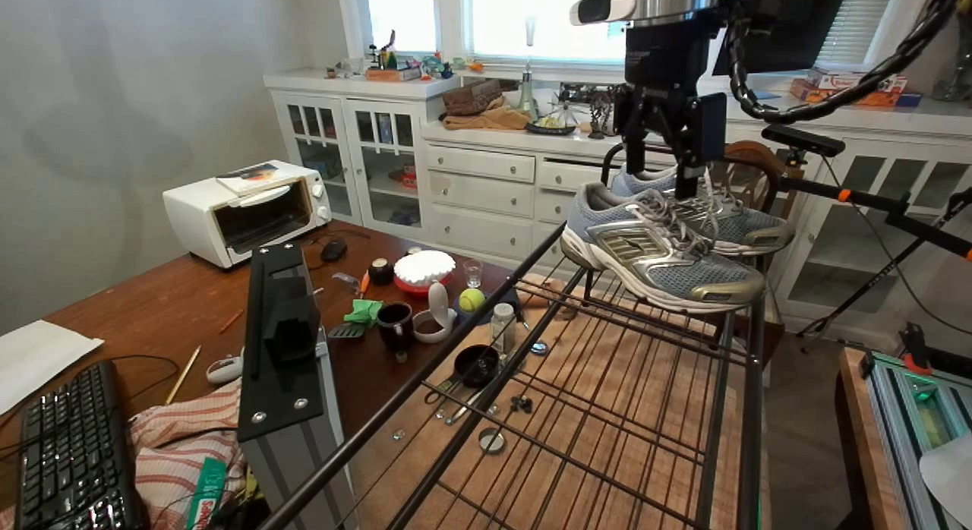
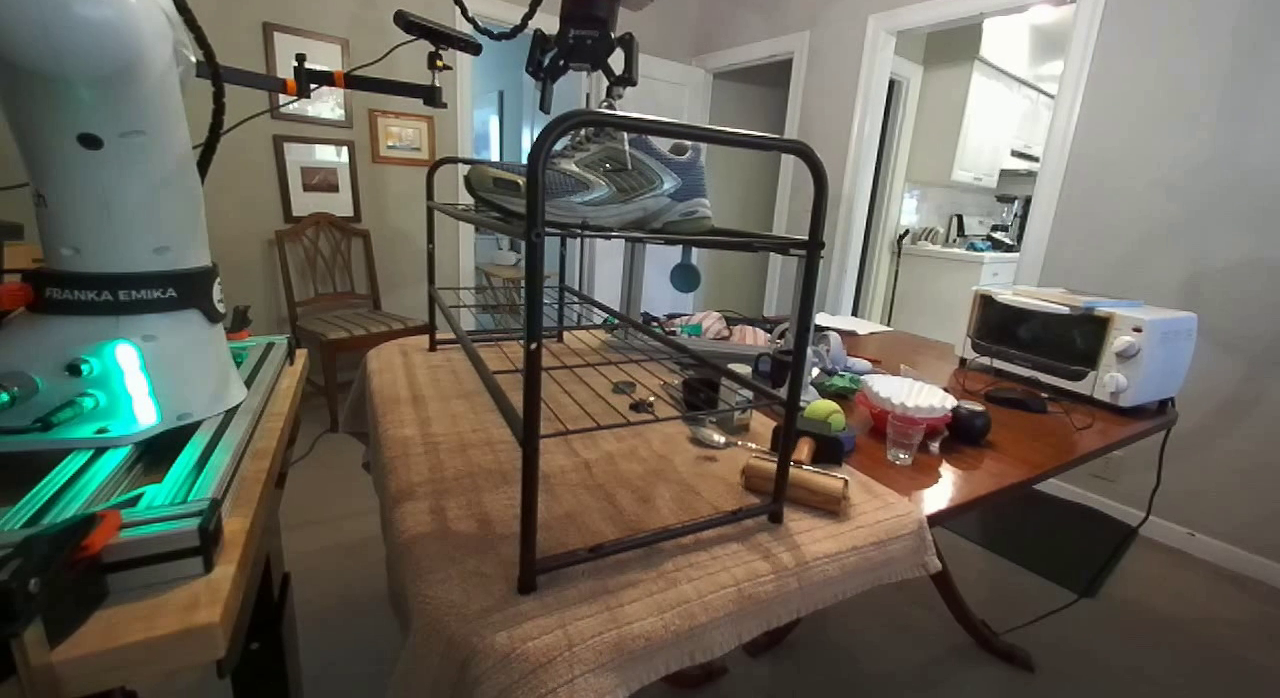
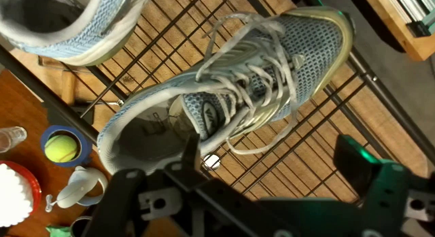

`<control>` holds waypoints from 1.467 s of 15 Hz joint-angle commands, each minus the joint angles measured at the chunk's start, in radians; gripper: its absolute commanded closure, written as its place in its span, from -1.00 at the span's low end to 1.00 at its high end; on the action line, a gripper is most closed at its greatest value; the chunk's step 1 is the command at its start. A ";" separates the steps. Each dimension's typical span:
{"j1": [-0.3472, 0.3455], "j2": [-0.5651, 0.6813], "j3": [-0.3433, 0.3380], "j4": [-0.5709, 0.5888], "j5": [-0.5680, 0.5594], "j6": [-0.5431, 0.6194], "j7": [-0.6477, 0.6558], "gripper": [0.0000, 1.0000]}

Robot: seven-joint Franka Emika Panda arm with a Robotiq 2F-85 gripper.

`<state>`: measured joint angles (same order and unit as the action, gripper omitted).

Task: Turn the shoe on the left 90 degrees to the right

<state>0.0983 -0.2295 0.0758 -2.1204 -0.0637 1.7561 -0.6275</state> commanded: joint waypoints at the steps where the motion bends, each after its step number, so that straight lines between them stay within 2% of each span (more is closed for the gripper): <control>1: 0.008 -0.049 0.007 -0.038 0.021 0.022 0.206 -1.00; 9: -0.020 -0.134 0.019 -0.100 -0.006 0.037 0.625 -1.00; 16: -0.078 -0.226 0.040 -0.160 -0.052 0.015 0.967 -1.00; 19: -0.113 -0.267 0.056 -0.186 -0.071 0.015 1.105 -1.00; 22: -0.138 -0.301 0.067 -0.204 -0.084 0.007 1.182 -1.00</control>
<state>-0.0082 -0.4747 0.1179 -2.2799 -0.1229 1.7648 0.4717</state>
